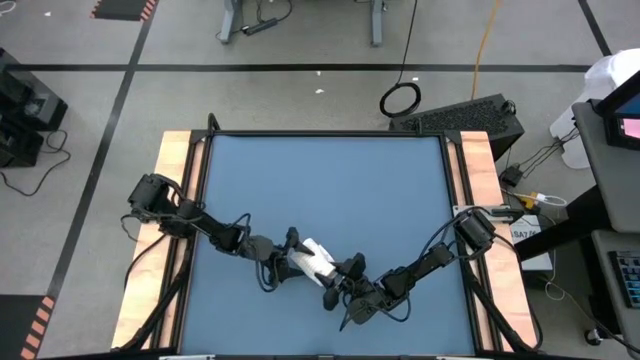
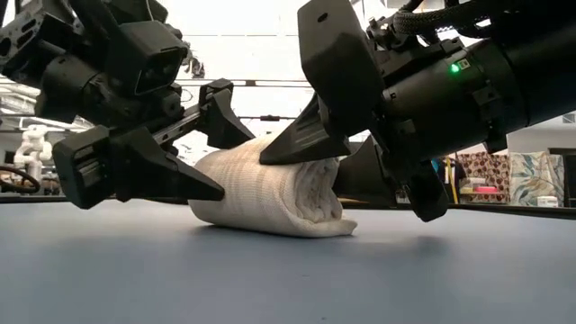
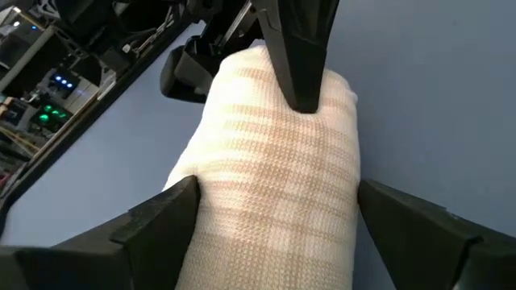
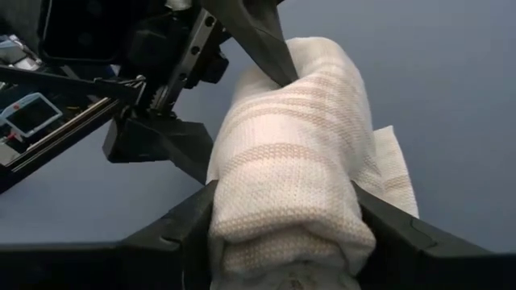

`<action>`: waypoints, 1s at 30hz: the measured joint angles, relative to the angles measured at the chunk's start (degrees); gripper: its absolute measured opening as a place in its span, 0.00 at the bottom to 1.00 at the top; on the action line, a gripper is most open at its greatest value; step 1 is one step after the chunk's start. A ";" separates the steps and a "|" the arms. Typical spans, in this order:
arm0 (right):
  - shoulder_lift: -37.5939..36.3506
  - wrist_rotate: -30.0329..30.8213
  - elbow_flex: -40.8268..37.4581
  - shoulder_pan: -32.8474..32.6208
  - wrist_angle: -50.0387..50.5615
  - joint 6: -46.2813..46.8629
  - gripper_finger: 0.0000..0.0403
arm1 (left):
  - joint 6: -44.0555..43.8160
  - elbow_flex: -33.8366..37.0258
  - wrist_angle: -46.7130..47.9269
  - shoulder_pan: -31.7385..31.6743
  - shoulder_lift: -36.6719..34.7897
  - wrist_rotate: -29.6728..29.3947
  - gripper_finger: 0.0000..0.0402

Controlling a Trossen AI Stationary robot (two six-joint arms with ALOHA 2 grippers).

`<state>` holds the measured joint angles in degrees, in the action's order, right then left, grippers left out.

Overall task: Roll towel into tight, uniform cylinder
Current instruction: Roll the white towel

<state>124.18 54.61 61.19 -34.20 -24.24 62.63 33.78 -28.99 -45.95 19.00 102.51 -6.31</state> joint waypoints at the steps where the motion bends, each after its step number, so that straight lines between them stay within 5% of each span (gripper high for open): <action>1: 0.00 0.00 0.00 0.00 -0.01 -0.11 0.53 | -0.03 0.00 0.13 -0.05 0.08 0.53 0.85; 17: -0.13 -0.45 0.02 -0.77 -0.90 -12.75 0.55 | -2.04 0.07 -0.34 -1.78 0.62 7.02 0.85; 30: -7.15 0.73 -0.09 -4.35 13.74 -26.07 0.86 | -4.11 -0.11 -0.50 -2.46 0.80 10.15 0.85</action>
<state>117.03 55.34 61.10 -38.55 -10.51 36.56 29.67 -29.10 -46.45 16.54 103.31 3.84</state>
